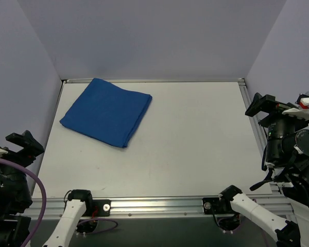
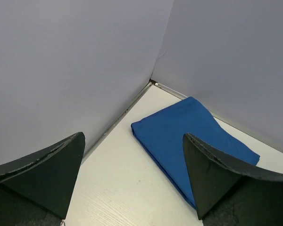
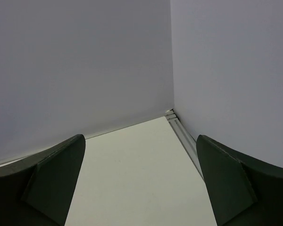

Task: Open and lay out the surgical kit
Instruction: Move the surgical kit at the center of the board.

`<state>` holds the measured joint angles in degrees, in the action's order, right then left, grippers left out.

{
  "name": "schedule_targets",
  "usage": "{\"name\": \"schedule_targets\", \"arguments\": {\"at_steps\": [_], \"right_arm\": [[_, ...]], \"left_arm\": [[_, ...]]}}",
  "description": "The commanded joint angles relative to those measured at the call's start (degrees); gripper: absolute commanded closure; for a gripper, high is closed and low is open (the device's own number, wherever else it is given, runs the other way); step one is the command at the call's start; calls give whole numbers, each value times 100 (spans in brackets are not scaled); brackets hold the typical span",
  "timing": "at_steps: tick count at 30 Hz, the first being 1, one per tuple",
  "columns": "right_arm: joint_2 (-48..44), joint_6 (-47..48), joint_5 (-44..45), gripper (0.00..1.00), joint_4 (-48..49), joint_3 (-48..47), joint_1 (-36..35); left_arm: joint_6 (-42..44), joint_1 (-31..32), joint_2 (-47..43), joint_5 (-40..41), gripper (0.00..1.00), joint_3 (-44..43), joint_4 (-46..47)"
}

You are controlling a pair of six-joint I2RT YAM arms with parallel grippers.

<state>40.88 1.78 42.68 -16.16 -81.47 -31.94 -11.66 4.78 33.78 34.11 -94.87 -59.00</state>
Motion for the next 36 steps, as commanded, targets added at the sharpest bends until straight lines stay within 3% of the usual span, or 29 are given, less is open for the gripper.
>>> {"name": "schedule_targets", "arguments": {"at_steps": [1, 9, 17, 21, 25, 29, 36], "right_arm": [[113, 15, -84, 0, 359, 79, 4], [271, -529, -733, 0, 334, 369, 4], [1298, -2064, -2629, 0, 570, 922, 4], [2412, -2901, -3527, 0, 640, 1019, -22], [3082, -3657, -3802, 0, 1281, 1536, -320], [3811, -4308, -3749, 0, 1843, 1704, -742], [5339, -5231, -3907, 1, 2863, 1688, -1217]], "left_arm": [[-47, 15, 58, 43, 6, 21, 249], [-222, 6, 129, -106, 6, 293, 293], [-1030, 6, 638, -703, 6, 1277, 231], [-1513, 6, 1339, -967, 6, 2093, 582], [-1717, -38, 2333, -967, 6, 2447, 881], [-1655, -441, 3370, -1309, 6, 2429, 1338], [-1261, -1793, 4688, -1934, 6, 2465, 2550]]}}
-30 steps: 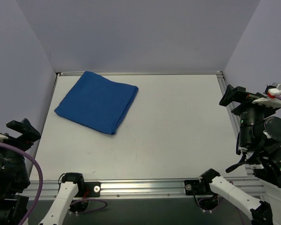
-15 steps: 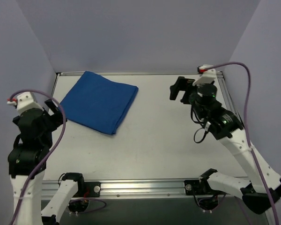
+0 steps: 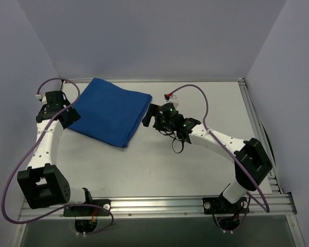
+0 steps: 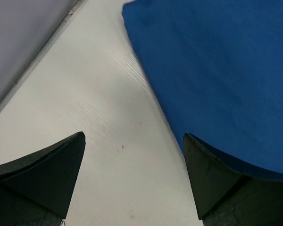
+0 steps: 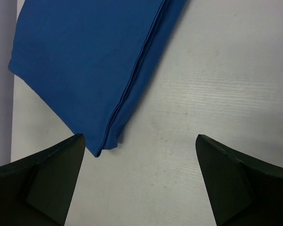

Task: Open and lay out the surgical kit
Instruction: Move the surgical kit at the center of the board.

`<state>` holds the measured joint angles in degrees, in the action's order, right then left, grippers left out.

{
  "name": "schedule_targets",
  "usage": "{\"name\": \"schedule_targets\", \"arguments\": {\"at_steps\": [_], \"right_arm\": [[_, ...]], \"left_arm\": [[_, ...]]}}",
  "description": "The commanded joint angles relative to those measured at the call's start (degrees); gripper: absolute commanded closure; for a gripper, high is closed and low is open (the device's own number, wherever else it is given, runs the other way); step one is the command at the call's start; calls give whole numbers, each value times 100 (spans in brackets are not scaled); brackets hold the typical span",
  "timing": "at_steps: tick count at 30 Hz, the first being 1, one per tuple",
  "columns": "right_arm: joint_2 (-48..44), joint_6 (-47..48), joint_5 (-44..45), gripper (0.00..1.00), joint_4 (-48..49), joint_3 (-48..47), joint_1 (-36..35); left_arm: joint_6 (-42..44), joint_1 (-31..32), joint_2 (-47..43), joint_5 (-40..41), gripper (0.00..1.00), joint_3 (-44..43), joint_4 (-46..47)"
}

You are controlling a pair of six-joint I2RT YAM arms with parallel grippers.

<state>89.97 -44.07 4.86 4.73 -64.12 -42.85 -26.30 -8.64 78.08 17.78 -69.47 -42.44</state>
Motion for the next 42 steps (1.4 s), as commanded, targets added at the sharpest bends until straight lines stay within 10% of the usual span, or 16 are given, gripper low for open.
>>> {"name": "schedule_targets", "arguments": {"at_steps": [1, 18, 31, 42], "right_arm": [[572, -725, -213, 2, 879, -66, -136], [3025, -910, -882, 23, 1390, -1489, -610], [3509, -919, -864, 62, 1566, -1569, -602], [3229, -726, -777, 100, 1610, -1147, -391]], "left_arm": [[266, -576, 408, -362, 6, -127, 938], [486, -1588, 2905, -1189, 5, -1306, 1580], [591, -1728, 3441, -1778, 0, -1147, 2002], [478, -1763, 3697, -2181, 63, -1051, 2117]]}}
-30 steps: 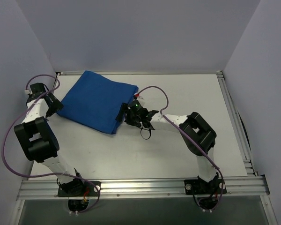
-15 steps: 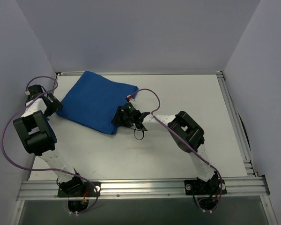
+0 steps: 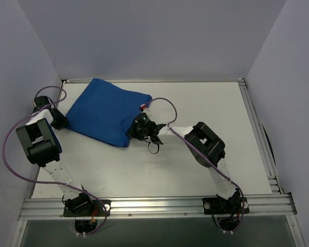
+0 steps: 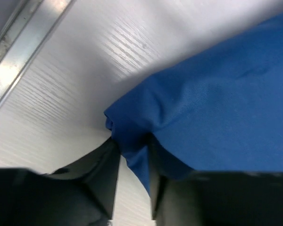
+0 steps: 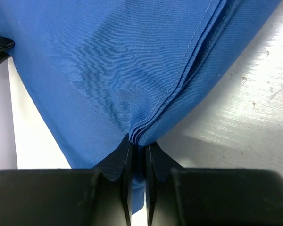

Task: Open and lay out the surgical kit
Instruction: Move the surgical kit at the center of the board.

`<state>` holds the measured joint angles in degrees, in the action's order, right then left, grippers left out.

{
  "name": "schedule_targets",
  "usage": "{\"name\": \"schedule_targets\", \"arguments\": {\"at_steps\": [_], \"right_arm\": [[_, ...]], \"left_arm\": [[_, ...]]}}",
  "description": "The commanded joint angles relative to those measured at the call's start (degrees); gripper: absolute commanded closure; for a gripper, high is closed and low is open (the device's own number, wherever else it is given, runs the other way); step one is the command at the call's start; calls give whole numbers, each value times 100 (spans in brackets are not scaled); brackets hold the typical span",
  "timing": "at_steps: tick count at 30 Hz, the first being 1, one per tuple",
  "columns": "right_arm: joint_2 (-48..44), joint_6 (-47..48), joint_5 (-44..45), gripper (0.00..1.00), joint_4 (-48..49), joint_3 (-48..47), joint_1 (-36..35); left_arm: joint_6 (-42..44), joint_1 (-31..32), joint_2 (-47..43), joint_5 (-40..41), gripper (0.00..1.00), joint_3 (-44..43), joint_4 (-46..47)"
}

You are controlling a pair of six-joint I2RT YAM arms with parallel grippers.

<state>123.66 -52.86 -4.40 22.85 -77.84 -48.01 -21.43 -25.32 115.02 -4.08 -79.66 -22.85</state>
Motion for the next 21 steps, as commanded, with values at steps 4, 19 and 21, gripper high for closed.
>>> {"name": "schedule_targets", "arguments": {"at_steps": [4, 19, 21], "right_arm": [[-403, 494, 106, 100, -307, 568, 362], [-2547, 3088, 423, 100, -2671, 1684, 2426], [-2775, 3298, 388, 100, -2786, 1877, 2786]], "left_arm": [[-203, 1, -295, -93, 88, 178, -69], [-2118, 2240, -2536, 161, 98, 2278, -334], [-2566, 2470, -2747, 179, 98, 2550, -247]]}}
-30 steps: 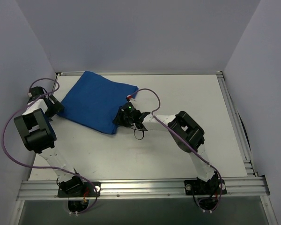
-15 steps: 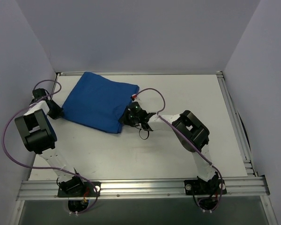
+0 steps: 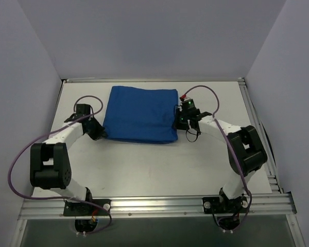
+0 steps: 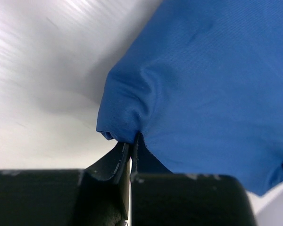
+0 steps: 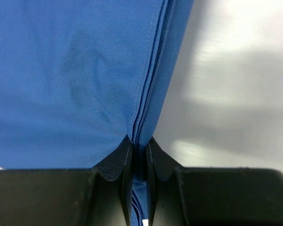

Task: Open and lay out the surgical kit
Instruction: Move the surgical kit at the center of the board.

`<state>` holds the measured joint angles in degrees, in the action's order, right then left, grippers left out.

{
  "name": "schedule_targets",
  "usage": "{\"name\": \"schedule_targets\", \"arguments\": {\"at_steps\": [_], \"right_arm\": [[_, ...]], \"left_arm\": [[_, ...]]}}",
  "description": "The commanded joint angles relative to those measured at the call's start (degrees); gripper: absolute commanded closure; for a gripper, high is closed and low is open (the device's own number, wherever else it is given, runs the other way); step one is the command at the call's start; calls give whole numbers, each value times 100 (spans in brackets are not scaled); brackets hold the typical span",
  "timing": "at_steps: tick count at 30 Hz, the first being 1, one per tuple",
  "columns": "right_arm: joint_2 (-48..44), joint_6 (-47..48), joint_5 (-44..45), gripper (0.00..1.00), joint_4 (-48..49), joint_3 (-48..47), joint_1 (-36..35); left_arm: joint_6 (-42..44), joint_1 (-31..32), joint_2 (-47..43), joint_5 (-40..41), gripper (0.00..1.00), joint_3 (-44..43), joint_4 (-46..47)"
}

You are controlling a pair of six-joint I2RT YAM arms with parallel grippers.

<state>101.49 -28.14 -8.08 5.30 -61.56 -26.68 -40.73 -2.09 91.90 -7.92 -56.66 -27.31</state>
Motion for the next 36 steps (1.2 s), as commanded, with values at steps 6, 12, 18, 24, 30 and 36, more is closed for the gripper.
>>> {"name": "schedule_targets", "arguments": {"at_steps": [6, 12, 18, 24, 30, 36], "right_arm": [[-1202, 960, 1141, 100, -1365, 671, 1489], [-1229, 907, 1502, 100, -1435, 786, 1630], [-1228, 740, 1836, 100, -1462, 996, 1788], [-1351, 749, 1643, 97, -1435, 1049, 1859], [-1360, 643, 1581, 89, -1453, 1085, 1859], [-1588, 424, 1686, 67, -1768, 988, 1859]], "left_arm": [[-1726, 1499, -1024, 582, 98, 1104, 481], [-2483, 2563, -1218, 739, 98, 1553, 753], [-2879, 3135, -1359, 1214, 98, 1807, 823], [-2958, 3232, -1455, 1442, 98, 2001, 841], [-2651, 3232, -1315, 1723, 96, 1808, 683], [-2545, 3232, -1446, 1856, 65, 1703, 525]]}}
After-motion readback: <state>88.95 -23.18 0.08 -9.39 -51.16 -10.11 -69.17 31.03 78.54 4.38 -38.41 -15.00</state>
